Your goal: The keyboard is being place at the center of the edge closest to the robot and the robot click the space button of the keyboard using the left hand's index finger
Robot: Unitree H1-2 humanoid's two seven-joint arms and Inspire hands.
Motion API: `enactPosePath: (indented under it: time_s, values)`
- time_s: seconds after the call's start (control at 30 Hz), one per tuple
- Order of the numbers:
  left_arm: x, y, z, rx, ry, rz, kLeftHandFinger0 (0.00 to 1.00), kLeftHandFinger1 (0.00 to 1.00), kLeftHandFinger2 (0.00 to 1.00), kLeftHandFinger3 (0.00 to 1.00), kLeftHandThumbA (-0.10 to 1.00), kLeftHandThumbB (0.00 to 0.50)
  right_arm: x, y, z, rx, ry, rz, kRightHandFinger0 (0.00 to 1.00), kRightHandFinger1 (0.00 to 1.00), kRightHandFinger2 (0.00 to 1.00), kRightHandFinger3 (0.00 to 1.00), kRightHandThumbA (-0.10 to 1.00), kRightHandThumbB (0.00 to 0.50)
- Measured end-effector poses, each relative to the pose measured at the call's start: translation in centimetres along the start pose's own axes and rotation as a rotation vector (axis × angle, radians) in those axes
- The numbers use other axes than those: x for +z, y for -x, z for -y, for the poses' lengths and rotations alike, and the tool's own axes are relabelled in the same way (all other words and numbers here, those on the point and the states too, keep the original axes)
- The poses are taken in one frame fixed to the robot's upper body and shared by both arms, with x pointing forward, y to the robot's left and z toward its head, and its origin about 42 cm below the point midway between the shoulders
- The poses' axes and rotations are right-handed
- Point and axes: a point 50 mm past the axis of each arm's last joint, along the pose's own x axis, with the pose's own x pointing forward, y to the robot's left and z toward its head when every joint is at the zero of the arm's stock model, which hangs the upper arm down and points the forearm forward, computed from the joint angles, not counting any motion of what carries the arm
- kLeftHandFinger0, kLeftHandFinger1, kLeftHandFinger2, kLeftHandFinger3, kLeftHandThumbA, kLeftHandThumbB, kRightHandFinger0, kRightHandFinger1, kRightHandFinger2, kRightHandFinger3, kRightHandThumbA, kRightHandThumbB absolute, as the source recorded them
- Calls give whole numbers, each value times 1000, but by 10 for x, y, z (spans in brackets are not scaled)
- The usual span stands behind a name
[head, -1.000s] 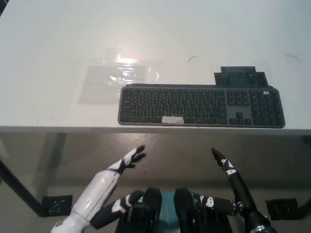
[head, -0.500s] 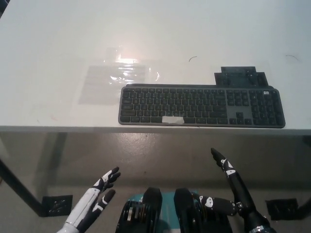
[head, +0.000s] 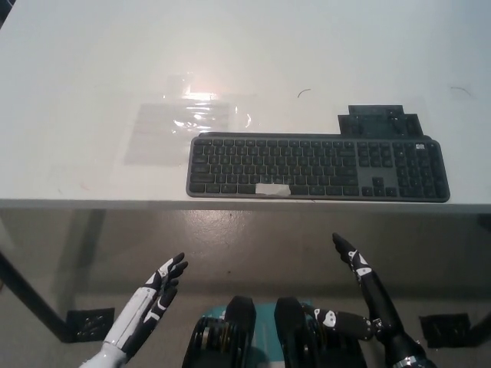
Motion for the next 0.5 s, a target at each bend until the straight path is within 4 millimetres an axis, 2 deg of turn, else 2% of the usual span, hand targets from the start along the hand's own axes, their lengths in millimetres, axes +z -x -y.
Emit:
enactPosePath:
  time_s: [0.13,0.27,0.5]
  values:
    - [-1,0,0,1,0,-1,1000,1000,1000,1000,1000,393,0,0,0,2,0,0,1000,1000,1000,1000,1000,426]
    - [-3,1,0,0,2,-10,1000,1000,1000,1000,1000,383,0,0,0,2,0,1,1000,1000,1000,1000,1000,423]
    - [-5,1,0,-1,1,-15,1000,1000,1000,1000,1000,399,0,0,0,2,0,2,1000,1000,1000,1000,1000,422]
